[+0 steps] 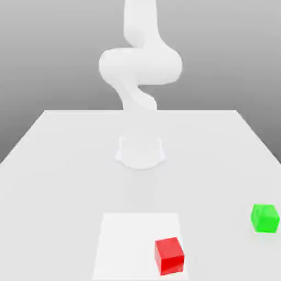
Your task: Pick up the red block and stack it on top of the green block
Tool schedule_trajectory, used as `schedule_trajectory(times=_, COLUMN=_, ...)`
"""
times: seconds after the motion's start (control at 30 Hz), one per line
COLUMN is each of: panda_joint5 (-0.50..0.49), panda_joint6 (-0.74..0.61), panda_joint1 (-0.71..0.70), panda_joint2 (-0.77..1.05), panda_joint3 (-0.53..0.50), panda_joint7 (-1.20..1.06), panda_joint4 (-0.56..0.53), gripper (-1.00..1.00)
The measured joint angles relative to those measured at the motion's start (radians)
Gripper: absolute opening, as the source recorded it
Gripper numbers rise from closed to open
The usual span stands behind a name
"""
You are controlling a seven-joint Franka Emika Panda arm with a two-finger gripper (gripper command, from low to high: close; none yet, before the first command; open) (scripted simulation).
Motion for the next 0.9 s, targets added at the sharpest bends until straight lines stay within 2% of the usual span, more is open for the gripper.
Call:
schedule_trajectory(times=0.77, panda_joint5=-0.017, panda_joint6=0.340, panda_joint1=0.069, panda_joint2=0.840, panda_joint3=0.041, panda_joint7=-0.079, panda_joint4=-0.184, gripper=0.00)
schedule_trajectory(times=0.9, panda_joint5=-0.027, panda_joint6=0.441, panda_joint1=0.079, panda_joint2=0.985, panda_joint3=0.034, panda_joint7=-0.076, panda_joint4=-0.180, gripper=0.00)
